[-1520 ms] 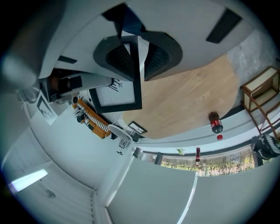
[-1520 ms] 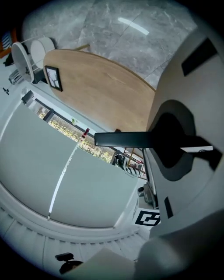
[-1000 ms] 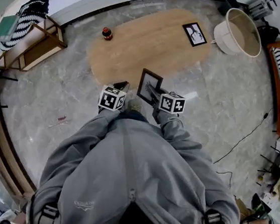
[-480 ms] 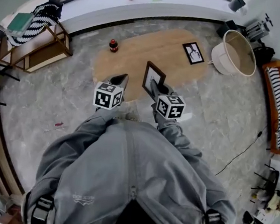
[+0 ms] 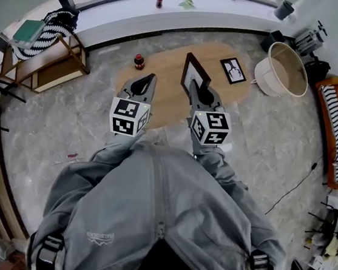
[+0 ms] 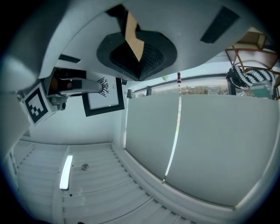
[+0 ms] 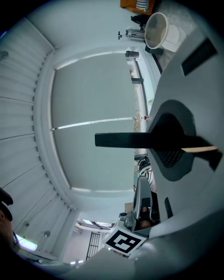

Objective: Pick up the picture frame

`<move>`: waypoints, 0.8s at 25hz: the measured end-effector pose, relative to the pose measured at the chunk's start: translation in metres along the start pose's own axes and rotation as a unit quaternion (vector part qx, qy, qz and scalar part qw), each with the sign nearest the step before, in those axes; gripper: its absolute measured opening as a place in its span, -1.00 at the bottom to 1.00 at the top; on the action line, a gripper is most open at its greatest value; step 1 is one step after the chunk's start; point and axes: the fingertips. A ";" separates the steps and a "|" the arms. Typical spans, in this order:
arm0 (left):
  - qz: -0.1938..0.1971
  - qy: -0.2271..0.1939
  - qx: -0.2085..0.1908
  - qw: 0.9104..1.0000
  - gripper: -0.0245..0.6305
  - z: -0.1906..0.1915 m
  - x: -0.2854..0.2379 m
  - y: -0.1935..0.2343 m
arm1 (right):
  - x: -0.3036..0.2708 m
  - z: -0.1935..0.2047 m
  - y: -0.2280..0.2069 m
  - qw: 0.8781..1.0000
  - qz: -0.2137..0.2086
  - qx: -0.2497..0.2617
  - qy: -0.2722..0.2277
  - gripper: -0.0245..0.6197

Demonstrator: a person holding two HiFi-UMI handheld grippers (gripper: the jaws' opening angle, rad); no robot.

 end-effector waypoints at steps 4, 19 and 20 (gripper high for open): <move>-0.017 -0.046 -0.024 0.999 -0.87 -0.037 0.008 0.005 | 0.003 -0.034 0.011 0.999 0.003 0.031 -0.044 -0.81; -0.031 -0.130 -0.043 0.990 -0.87 -0.104 0.032 -0.009 | 0.031 -0.101 0.037 0.988 -0.005 0.083 -0.129 -0.81; -0.030 -0.130 -0.041 0.990 -0.87 -0.104 0.032 -0.011 | 0.033 -0.102 0.038 0.988 -0.005 0.085 -0.130 -0.81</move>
Point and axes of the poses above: the fingertips, and each gripper's own axes: x backward along the fingers, y to its left, z out of its underside, and after that the axes turned 10 degrees about -x, right-handed
